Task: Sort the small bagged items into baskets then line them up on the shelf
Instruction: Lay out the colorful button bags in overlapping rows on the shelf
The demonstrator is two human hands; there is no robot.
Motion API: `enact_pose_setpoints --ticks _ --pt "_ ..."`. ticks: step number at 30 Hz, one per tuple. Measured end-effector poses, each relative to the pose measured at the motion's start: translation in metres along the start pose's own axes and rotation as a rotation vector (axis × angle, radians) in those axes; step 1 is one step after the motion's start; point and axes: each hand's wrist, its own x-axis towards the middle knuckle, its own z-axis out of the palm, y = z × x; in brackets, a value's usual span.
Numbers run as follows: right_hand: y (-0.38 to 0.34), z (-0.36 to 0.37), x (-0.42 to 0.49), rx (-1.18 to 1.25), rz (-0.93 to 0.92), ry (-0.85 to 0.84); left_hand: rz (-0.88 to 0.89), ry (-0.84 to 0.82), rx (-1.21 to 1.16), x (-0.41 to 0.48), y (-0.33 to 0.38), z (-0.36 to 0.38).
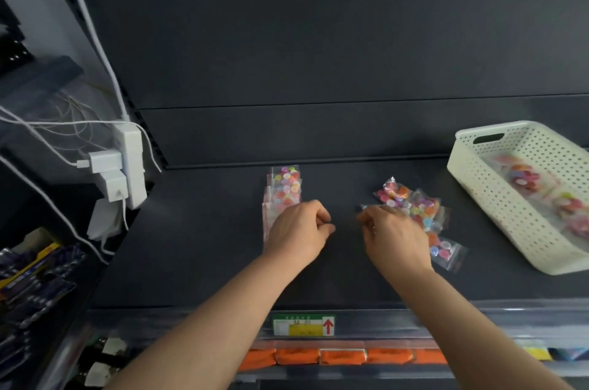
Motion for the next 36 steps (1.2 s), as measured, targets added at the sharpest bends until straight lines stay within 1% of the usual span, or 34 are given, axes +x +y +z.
enact_pose_setpoints --ticks 2,4,7,9,11,14,16,18,21,24,26,27,30,33,36 --pt "0.02 -0.007 0.0 -0.045 0.053 0.003 0.004 -0.033 0.052 0.007 0.016 0.01" --pt "0.038 -0.011 0.0 -0.069 0.085 -0.001 -0.018 -0.063 0.158 0.015 0.032 0.021" --pt "0.058 -0.012 0.0 -0.042 0.119 -0.04 -0.074 -0.077 0.259 0.025 0.052 0.039" --pt "0.068 -0.013 0.001 -0.026 0.128 -0.08 -0.085 -0.073 0.272 0.028 0.062 0.048" --pt "0.075 -0.015 0.003 -0.037 0.12 -0.093 -0.051 -0.114 0.28 0.031 0.066 0.052" --pt "0.079 -0.02 0.006 -0.01 0.066 -0.044 -0.004 -0.212 0.254 0.034 0.066 0.045" --pt "0.076 -0.022 0.007 0.089 0.007 -0.046 0.026 -0.238 0.22 0.032 0.066 0.043" --pt "0.071 -0.02 0.009 0.156 -0.03 -0.107 0.048 -0.241 0.16 0.028 0.067 0.042" --pt "0.07 -0.013 0.012 0.247 -0.053 -0.188 0.031 -0.219 0.01 0.023 0.067 0.043" --pt "0.074 -0.011 0.015 0.505 0.033 -0.248 -0.001 -0.148 -0.151 0.018 0.068 0.037" --pt "0.074 -0.014 0.015 0.699 0.096 -0.288 -0.076 -0.085 -0.286 0.012 0.067 0.033" --pt "0.073 -0.015 0.015 0.758 0.113 -0.298 -0.119 -0.056 -0.354 0.009 0.066 0.031" --pt "0.066 -0.019 0.014 0.839 0.129 -0.323 -0.203 0.004 -0.467 -0.001 0.058 0.024" --pt "0.049 -0.019 0.009 0.884 0.116 -0.33 -0.255 0.051 -0.478 -0.013 0.043 0.015" --pt "0.02 -0.012 0.001 0.842 0.09 -0.356 -0.319 0.081 -0.461 -0.028 0.015 0.005"
